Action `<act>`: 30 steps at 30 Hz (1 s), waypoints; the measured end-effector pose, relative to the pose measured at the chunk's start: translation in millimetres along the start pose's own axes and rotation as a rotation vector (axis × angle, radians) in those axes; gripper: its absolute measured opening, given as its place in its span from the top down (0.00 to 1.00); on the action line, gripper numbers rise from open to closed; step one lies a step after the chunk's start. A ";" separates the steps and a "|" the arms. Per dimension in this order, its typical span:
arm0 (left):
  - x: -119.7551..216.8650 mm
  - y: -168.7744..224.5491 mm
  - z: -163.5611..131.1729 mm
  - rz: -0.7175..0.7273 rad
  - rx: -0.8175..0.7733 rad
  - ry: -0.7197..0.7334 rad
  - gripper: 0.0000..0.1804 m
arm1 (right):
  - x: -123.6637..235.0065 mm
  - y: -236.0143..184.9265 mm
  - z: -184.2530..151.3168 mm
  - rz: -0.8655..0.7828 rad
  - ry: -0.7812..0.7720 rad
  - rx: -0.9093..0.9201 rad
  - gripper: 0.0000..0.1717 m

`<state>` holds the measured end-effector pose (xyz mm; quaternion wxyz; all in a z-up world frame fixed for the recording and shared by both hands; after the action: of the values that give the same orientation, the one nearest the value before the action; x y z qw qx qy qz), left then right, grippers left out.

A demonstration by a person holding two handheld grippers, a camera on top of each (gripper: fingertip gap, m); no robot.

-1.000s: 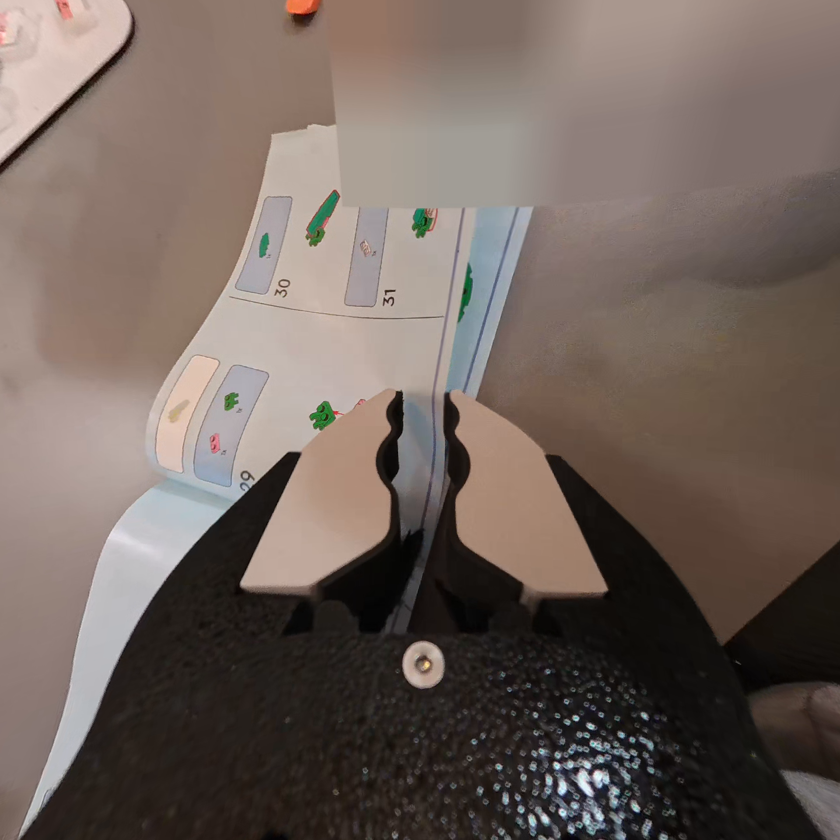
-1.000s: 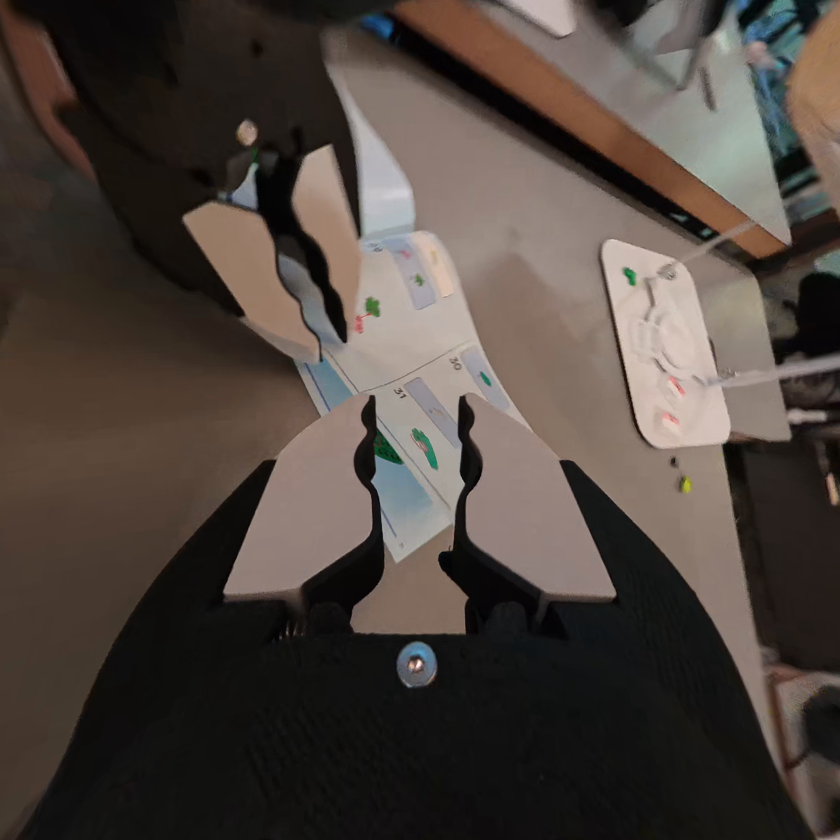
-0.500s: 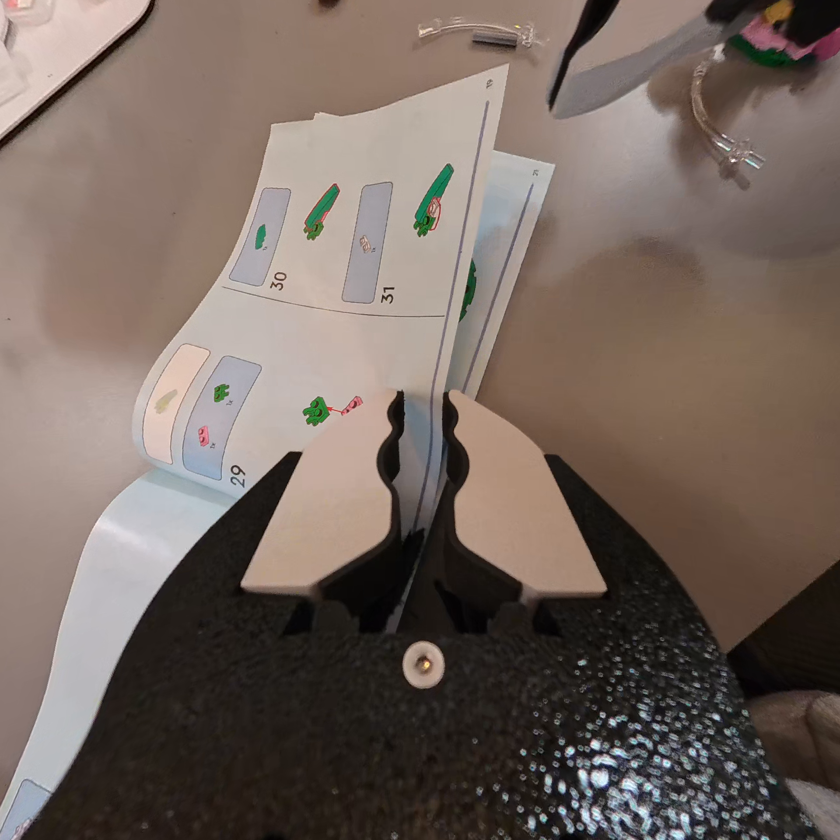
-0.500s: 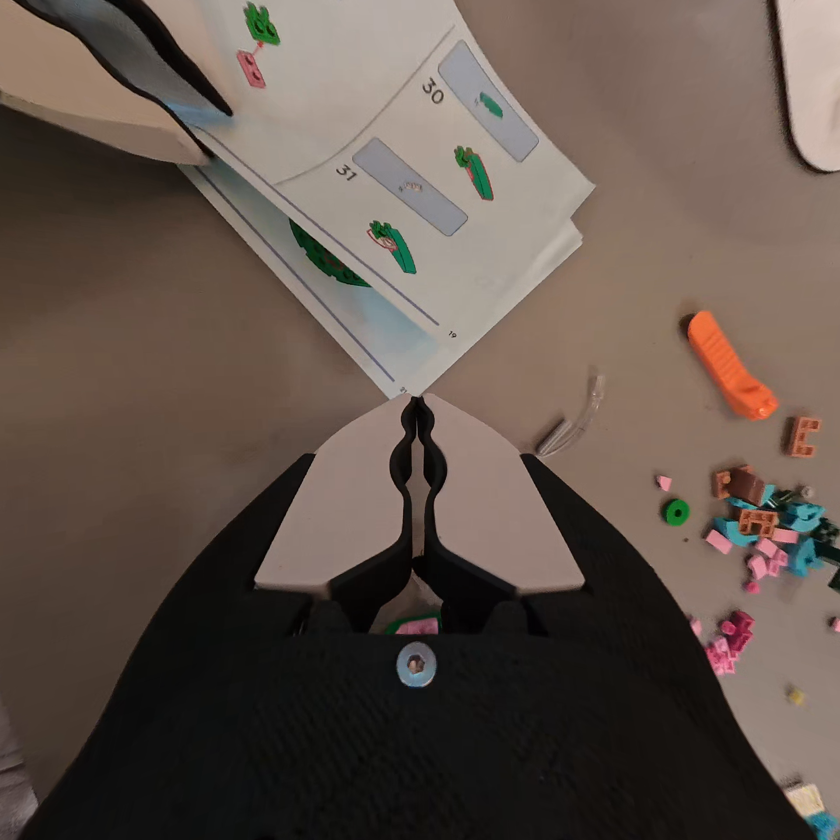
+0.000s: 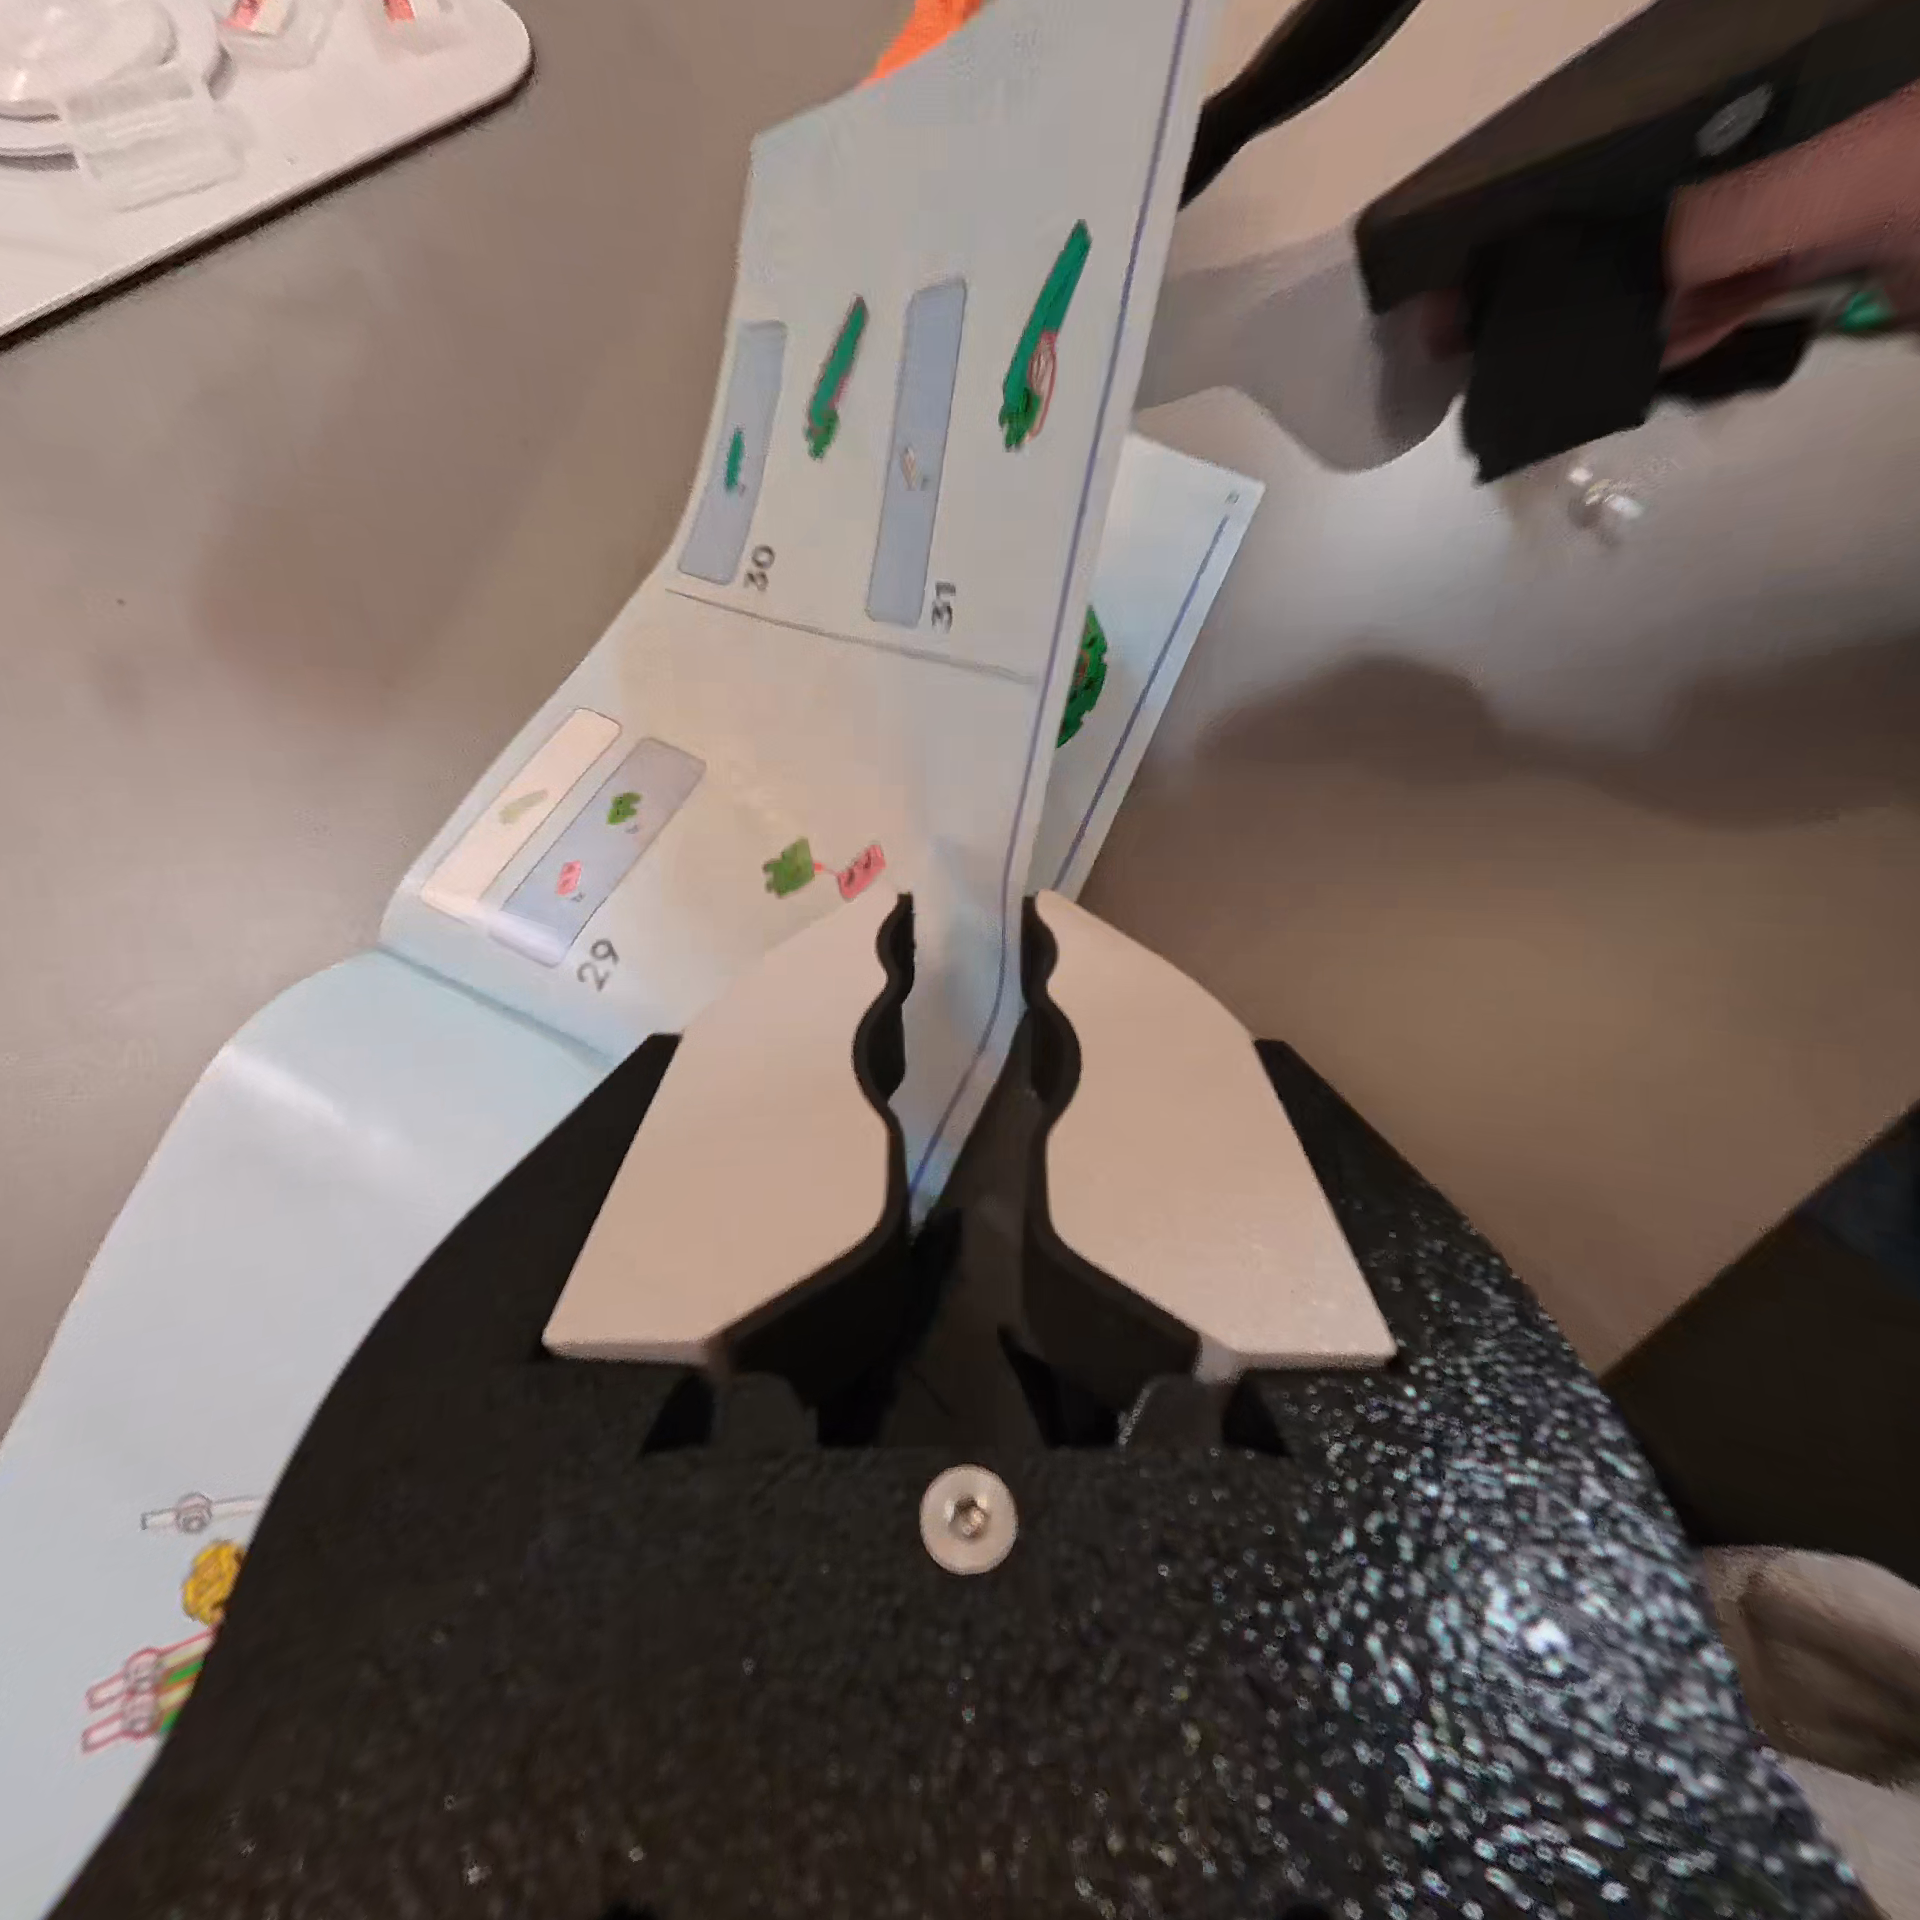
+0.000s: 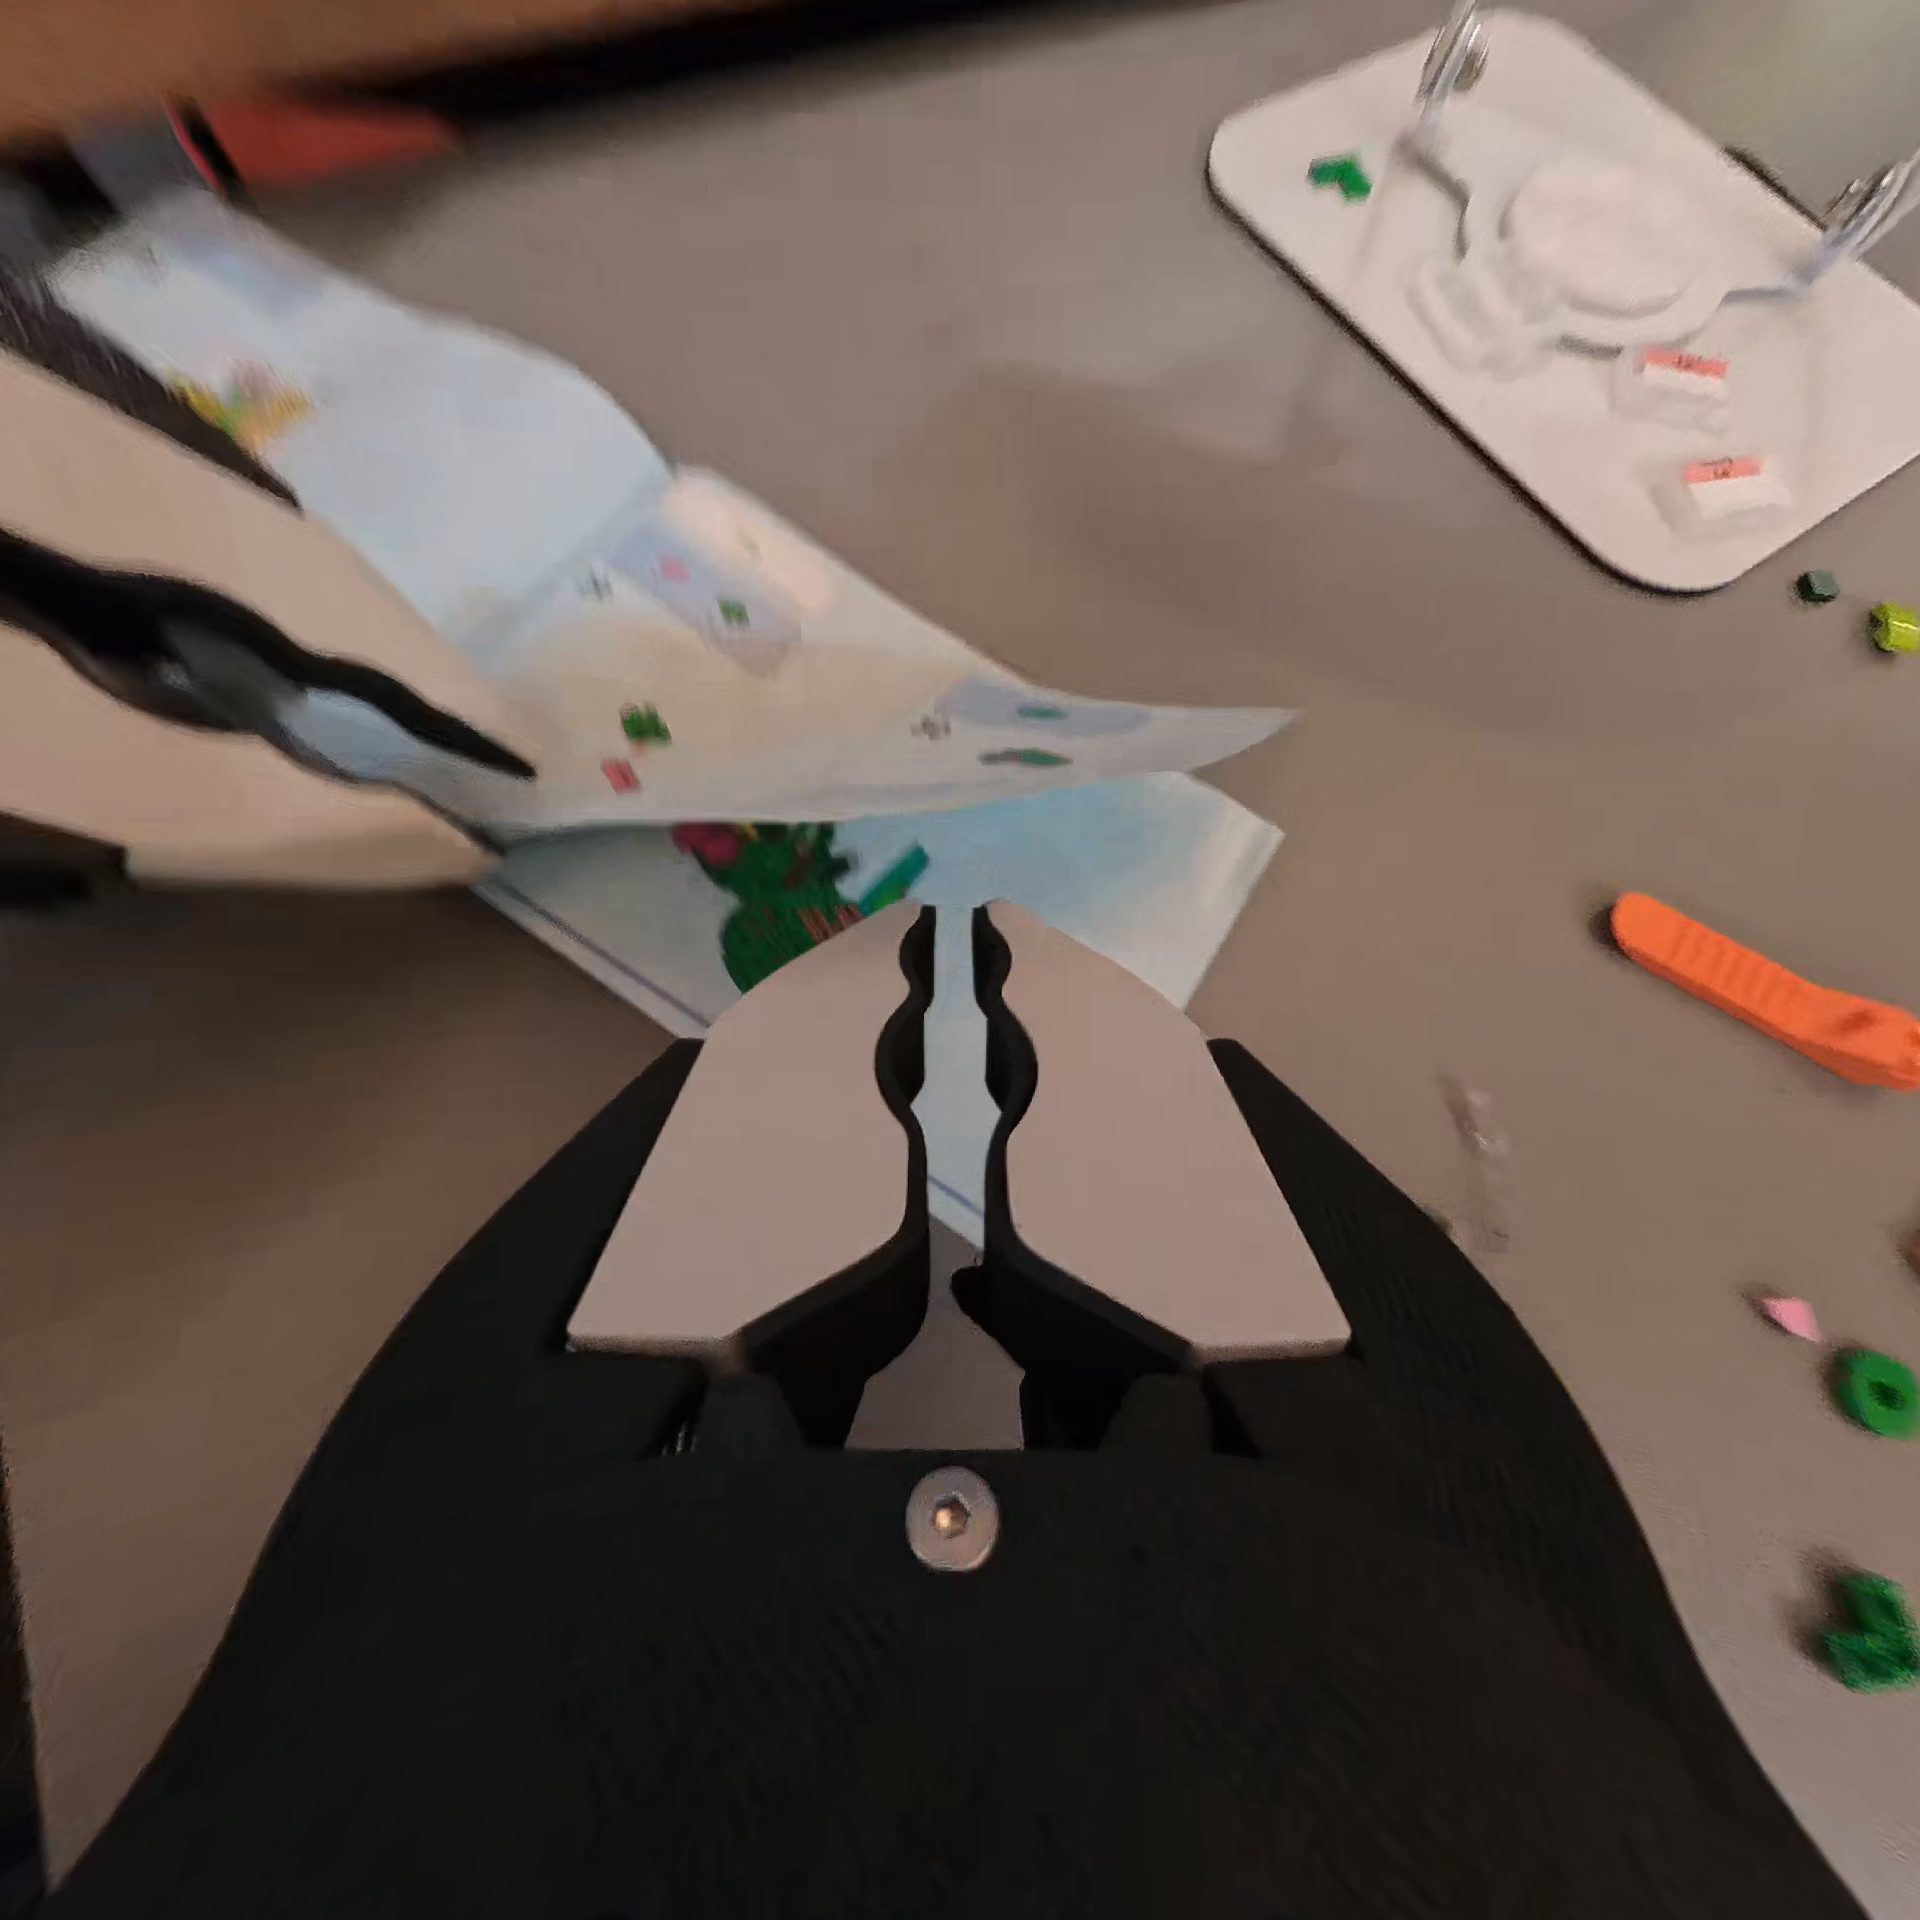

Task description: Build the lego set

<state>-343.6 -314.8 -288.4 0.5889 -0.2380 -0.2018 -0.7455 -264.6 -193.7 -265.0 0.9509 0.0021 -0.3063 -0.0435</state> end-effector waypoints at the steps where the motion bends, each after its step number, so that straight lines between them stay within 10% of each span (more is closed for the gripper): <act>1: 5.0 0.0 1.3 -0.011 0.019 0.029 0.88 | -1.4 -2.5 4.5 -0.001 0.046 -0.037 0.96; 13: 23.1 14.9 70.3 -0.211 0.111 0.607 0.75 | 4.3 -6.7 7.1 -0.015 0.376 -0.160 0.97; 30: -35.8 22.4 48.4 -0.252 0.113 0.317 0.91 | 0.0 -7.2 -7.0 -0.043 0.333 -0.096 0.97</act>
<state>-309.1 -263.8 -270.2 0.5276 -0.0573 -0.1763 -0.8290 -261.1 -201.0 -270.8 0.9864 -0.0296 -0.1423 -0.0772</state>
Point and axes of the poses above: each gripper's, where its closed fingertips meet, x back along the fingers, z out of its top, y = z × x across the jaws, the point moved 5 cm from there along x, back along the fingers, and after that the axes turned 3 degrees about y, right-handed, at the moved point
